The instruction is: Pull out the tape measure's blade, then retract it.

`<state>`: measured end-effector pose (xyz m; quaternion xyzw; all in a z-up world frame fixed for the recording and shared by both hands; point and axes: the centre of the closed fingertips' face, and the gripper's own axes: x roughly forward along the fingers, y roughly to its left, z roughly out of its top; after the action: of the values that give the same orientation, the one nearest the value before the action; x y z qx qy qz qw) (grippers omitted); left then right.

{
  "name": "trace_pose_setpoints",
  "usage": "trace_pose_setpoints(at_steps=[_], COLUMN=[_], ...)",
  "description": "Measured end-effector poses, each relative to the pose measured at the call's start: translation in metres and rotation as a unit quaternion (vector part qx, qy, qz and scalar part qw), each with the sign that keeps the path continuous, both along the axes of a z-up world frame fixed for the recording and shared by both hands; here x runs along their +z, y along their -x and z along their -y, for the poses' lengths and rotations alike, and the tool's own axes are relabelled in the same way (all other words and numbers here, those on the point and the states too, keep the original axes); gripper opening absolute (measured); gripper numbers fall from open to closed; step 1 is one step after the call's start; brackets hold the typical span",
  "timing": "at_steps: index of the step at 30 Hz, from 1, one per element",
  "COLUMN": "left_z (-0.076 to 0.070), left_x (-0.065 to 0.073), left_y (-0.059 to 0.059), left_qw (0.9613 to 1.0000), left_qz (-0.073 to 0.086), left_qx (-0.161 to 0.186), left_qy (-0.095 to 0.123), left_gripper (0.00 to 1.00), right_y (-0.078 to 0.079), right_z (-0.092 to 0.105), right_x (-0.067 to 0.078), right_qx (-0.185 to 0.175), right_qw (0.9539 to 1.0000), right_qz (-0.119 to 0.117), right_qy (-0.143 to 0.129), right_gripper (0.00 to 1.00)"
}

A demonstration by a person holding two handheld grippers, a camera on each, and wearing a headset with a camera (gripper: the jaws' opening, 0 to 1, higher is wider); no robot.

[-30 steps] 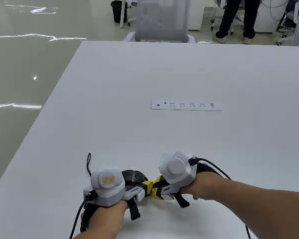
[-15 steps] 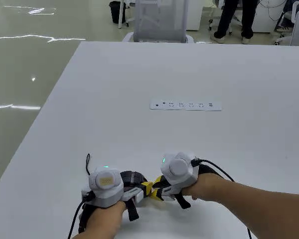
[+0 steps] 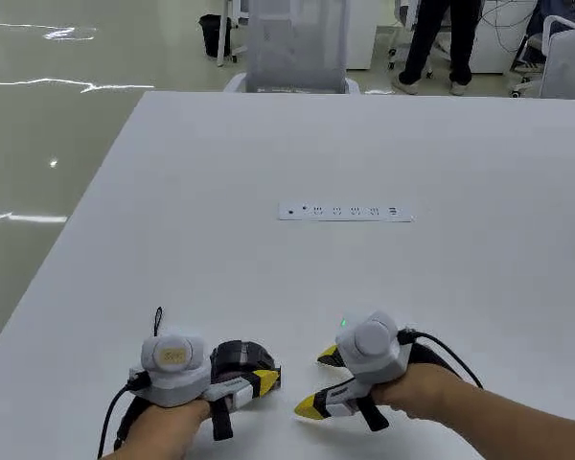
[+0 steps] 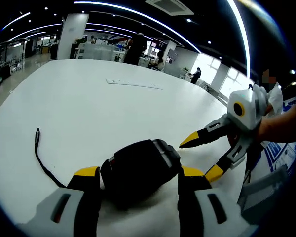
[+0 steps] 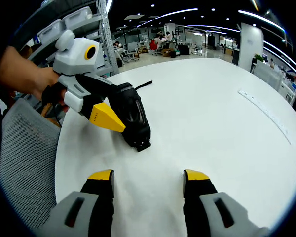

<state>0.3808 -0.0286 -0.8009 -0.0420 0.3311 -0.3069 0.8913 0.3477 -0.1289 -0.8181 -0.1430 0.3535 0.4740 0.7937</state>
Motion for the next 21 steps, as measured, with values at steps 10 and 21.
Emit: trace_pose_setpoints(at_steps=[10, 21], left_z=[-0.028, -0.068], left_x=[0.020, 0.031], left_y=[0.008, 0.032], left_qw=[0.9990, 0.9977], left_qz=[0.033, 0.063], left_qx=[-0.020, -0.024], left_qy=[0.022, 0.000], left_gripper=[0.74, 0.90], right_y=[0.015, 0.036], right_z=[0.045, 0.080], right_x=[0.015, 0.029], right_qx=[-0.064, -0.127], right_qw=[0.9975, 0.9901], right_qz=[0.021, 0.038], right_qy=[-0.021, -0.046], right_gripper=[0.68, 0.83])
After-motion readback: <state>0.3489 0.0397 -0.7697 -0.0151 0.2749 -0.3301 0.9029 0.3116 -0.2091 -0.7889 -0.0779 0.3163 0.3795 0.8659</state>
